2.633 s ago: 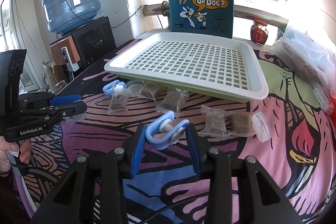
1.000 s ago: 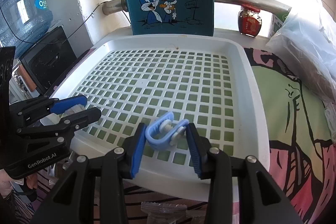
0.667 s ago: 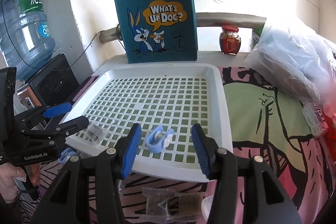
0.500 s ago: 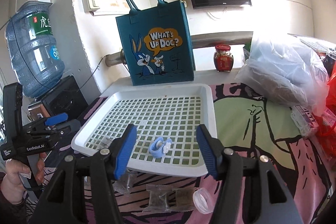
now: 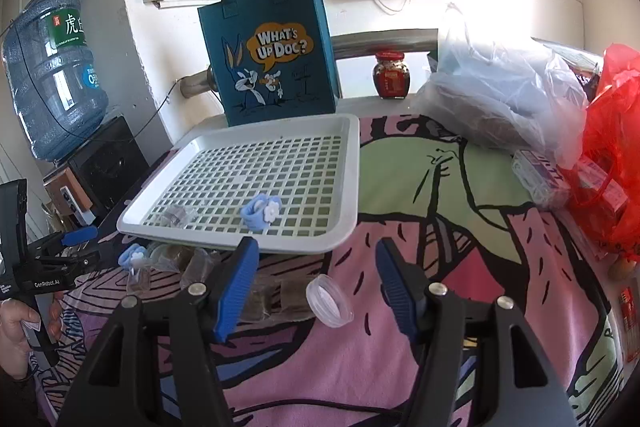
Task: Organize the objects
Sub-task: 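Grasp the clear round lid with the right gripper while the left grasps another blue clip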
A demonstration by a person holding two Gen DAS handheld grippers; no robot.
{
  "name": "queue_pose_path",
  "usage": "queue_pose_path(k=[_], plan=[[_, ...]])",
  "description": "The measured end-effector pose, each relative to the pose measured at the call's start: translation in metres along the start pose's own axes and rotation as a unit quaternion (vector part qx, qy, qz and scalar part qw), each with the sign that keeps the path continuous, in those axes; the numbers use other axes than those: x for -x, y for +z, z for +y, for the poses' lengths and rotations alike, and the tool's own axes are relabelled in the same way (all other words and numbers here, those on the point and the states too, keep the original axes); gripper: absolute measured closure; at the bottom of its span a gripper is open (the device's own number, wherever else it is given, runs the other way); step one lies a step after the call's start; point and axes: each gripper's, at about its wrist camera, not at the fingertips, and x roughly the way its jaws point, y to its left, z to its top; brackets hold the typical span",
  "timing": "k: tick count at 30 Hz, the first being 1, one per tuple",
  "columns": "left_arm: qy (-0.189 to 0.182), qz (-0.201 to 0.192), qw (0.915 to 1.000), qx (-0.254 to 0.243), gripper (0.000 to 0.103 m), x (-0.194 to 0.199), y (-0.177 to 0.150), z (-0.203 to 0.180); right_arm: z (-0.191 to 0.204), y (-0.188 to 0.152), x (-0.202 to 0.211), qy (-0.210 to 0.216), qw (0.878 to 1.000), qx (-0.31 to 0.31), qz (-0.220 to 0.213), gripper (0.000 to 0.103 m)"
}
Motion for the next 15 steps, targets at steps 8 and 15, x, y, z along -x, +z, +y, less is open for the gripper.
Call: queue_pose_path(k=[8, 15], plan=[[0.006, 0.034, 0.9994, 0.01, 0.027, -0.02, -0.003, 0.004, -0.001, -0.019, -0.028, 0.01, 0.998, 0.008, 0.069, 0.07], [-0.032, 0.054, 0.9978, 0.02, 0.078, -0.028, -0.004, 0.003, -0.002, -0.027, -0.032, 0.025, 0.997, 0.002, 0.078, 0.094]])
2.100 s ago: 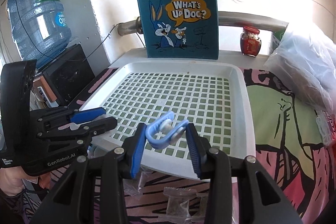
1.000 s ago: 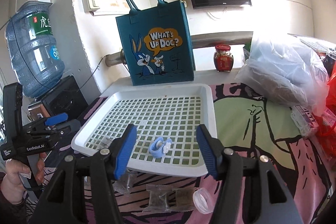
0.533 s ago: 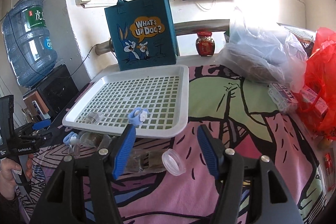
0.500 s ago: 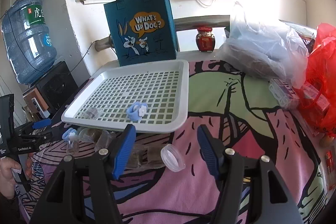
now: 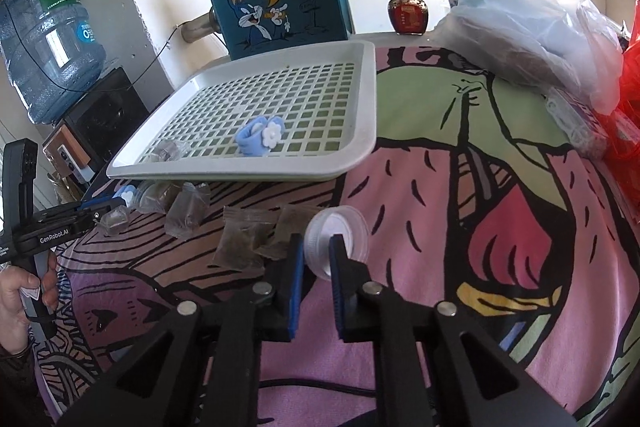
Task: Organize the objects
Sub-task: 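Grasp the clear round lid with the right gripper while the left grasps another blue clip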
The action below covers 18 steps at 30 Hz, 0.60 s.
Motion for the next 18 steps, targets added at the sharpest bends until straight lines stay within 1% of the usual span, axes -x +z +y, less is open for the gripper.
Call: queue_pose_path(k=[4, 7, 9, 10, 12, 14, 18], plan=[[0.006, -0.018, 0.9998, -0.004, 0.079, 0.013, -0.004, -0.002, 0.004, 0.001, 0.017, 0.015, 0.999, 0.001, -0.031, 0.094], [0.016, -0.042, 0.9987, -0.025, 0.079, 0.03, -0.012, -0.01, 0.009, 0.002, 0.03, 0.032, 0.998, 0.003, -0.054, 0.094], [0.015, -0.056, 0.998, -0.027, 0.079, 0.039, -0.016, -0.014, 0.014, 0.002, 0.036, 0.05, 0.997, 0.005, -0.064, 0.094], [0.008, -0.059, 0.9979, -0.027, 0.079, 0.042, -0.017, -0.016, 0.019, 0.002, 0.038, 0.051, 0.996, 0.009, -0.067, 0.094], [-0.007, -0.061, 0.9973, -0.04, 0.079, 0.045, -0.017, -0.025, 0.03, 0.001, 0.037, 0.055, 0.996, 0.024, -0.068, 0.094], [-0.01, -0.065, 0.9962, -0.057, 0.079, 0.045, -0.016, -0.037, 0.042, 0.001, 0.033, 0.059, 0.995, 0.038, -0.064, 0.094], [-0.019, -0.072, 0.9944, -0.075, 0.079, 0.04, -0.012, -0.055, 0.068, 0.001, 0.022, 0.071, 0.994, 0.066, -0.057, 0.094]])
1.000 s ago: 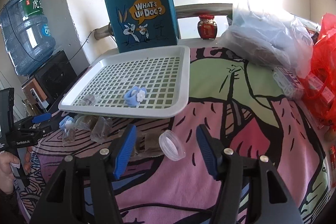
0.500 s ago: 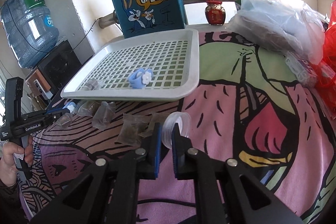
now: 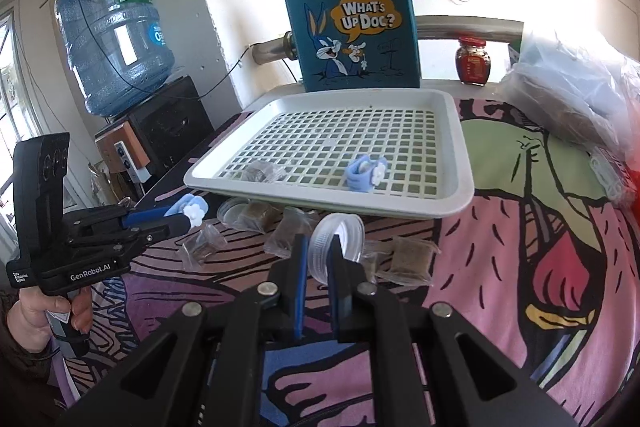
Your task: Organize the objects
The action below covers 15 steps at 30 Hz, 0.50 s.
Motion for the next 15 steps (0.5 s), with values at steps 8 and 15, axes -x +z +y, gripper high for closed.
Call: queue_pose_path(k=[8, 15], plan=[[-0.002, -0.028, 0.9996, -0.009, 0.079, -0.001, -0.001, -0.009, 0.019, -0.008, -0.01, -0.003, 0.999, 0.036, -0.003, 0.094], [-0.004, -0.034, 0.9994, 0.003, 0.079, 0.001, -0.001, -0.004, 0.018, -0.009, -0.002, -0.014, 0.999, 0.034, -0.025, 0.094]])
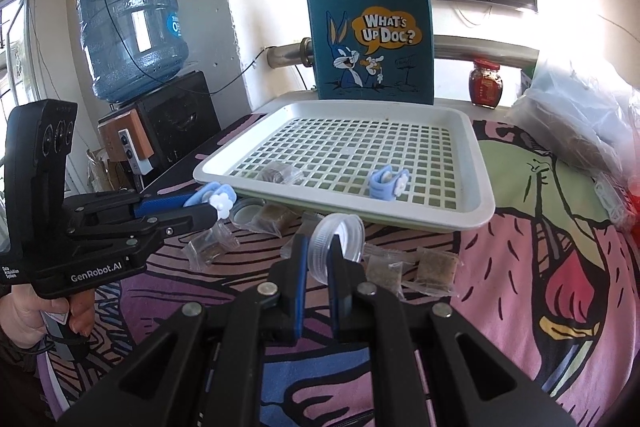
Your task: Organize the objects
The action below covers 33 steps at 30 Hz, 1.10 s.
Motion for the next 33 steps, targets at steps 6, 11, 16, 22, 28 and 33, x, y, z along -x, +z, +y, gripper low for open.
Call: queue_pose_path(k=[6, 11, 16, 22, 28, 33], plan=[[-0.006, -0.004, 0.9999, 0.015, 0.079, 0.001, -0.001, 0.006, 0.0, 0.001, 0.0, 0.001, 1.0, -0.001, -0.002, 0.094], [-0.012, -0.006, 0.9994, 0.03, 0.079, 0.002, -0.002, 0.012, -0.004, 0.0, 0.001, 0.007, 1.0, -0.011, -0.006, 0.094], [-0.01, -0.013, 0.9992, 0.036, 0.079, 0.004, -0.002, 0.014, -0.002, 0.0, 0.005, 0.006, 1.0, -0.008, -0.016, 0.094], [-0.009, -0.014, 0.9994, 0.031, 0.079, 0.005, -0.002, 0.011, 0.002, 0.0, 0.007, 0.004, 1.0, 0.003, -0.02, 0.094], [-0.009, -0.013, 0.9993, 0.035, 0.079, 0.005, -0.001, 0.013, 0.002, 0.0, 0.007, 0.006, 1.0, -0.002, -0.019, 0.094], [-0.008, -0.014, 0.9993, 0.033, 0.079, 0.005, -0.002, 0.013, 0.002, 0.0, 0.007, 0.006, 1.0, -0.002, -0.018, 0.094]])
